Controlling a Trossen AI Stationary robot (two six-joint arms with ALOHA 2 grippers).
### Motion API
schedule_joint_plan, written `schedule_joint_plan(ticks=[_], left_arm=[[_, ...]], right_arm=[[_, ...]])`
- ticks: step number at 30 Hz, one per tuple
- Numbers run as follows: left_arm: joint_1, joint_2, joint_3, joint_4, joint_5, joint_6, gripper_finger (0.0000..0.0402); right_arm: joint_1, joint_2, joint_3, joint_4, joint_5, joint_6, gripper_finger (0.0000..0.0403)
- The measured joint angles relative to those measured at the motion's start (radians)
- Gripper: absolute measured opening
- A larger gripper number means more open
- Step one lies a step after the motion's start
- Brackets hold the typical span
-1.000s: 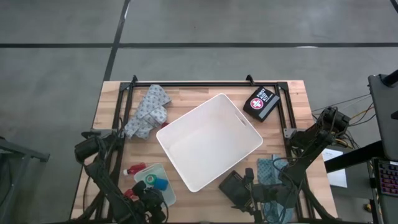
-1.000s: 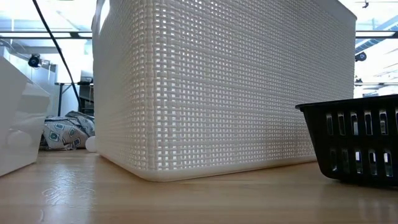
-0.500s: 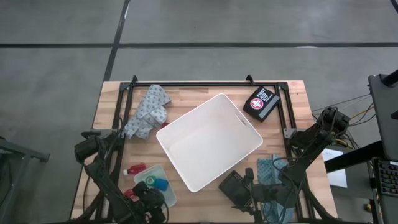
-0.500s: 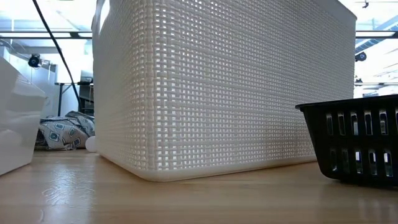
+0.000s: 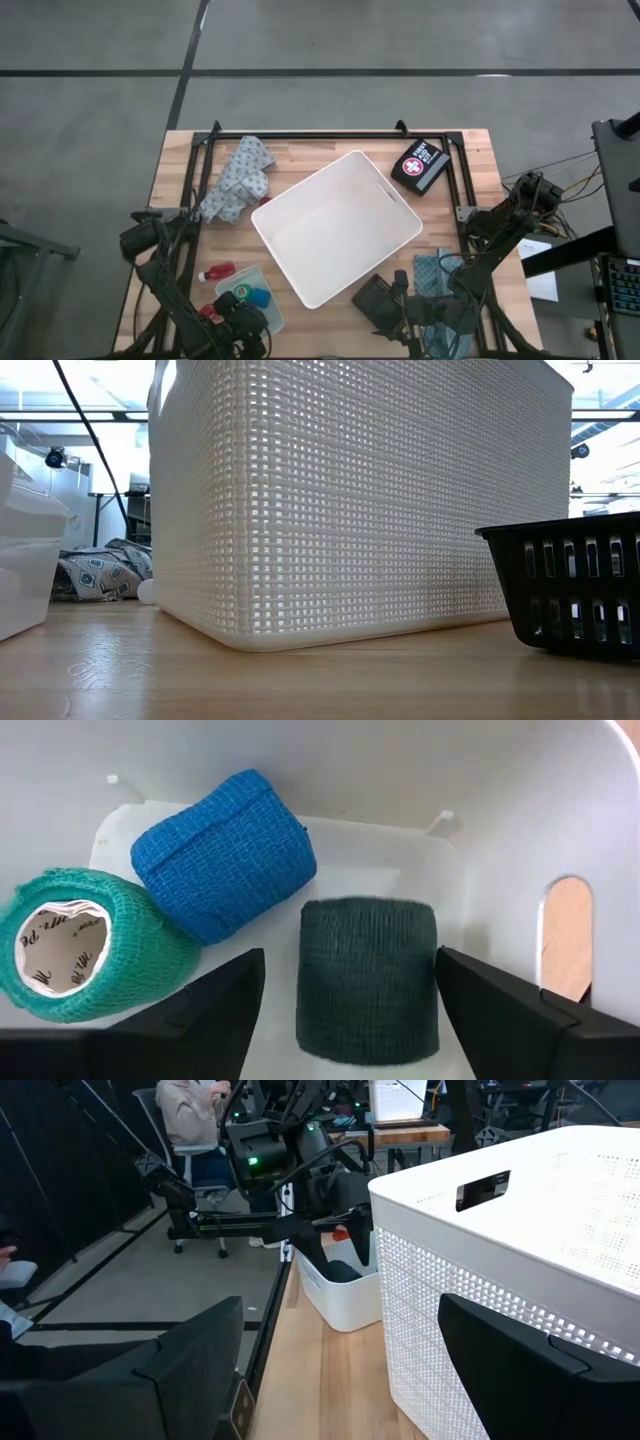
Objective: Pick & place medical supplies in basket/bin
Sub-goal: Put the dark green bandage into the white bin, then put the middle orange bottle into the black basket
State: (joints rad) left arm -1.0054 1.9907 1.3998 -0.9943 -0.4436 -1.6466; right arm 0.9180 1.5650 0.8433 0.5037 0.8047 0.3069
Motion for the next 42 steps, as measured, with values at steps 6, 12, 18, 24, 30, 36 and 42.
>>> schedule_joint_plan(ticks=[6,12,18,24,30,36,42], left_arm=[[0.0,-0.038,0.0,0.006,0.002,0.0,0.03],[0.0,-0.116,0.0,-0.005,-0.025,0.048,0.03],[-0.001,-0.204,0.0,-0.03,-0.155,0.133,0.03],[0.002,-0.282,0.0,-0.111,-0.298,0.174,0.03],[0.006,-0.337,0.0,-0.19,-0.277,0.173,0.03],[0.006,-0.412,0.0,-0.408,-0.136,0.058,0.0297],[0.006,-0.448,-0.005,-0.462,-0.113,-0.029,0.0292]], right_arm=[[0.0,0.0,0.0,0.0,0.0,0.0,0.0329],[0.0,-0.001,0.0,0.0,0.0,0.0,0.0329],[0.0,-0.001,0.0,0.0,0.0,0.0,0.0329],[0.0,-0.001,0.0,0.0,0.0,0.0,0.0329],[0.0,-0.001,0.0,0.0,0.0,0.0,0.0329],[0.0,-0.001,0.0,0.0,0.0,0.0,0.0329],[0.0,-0.001,0.0,0.0,0.0,0.0,0.0329]])
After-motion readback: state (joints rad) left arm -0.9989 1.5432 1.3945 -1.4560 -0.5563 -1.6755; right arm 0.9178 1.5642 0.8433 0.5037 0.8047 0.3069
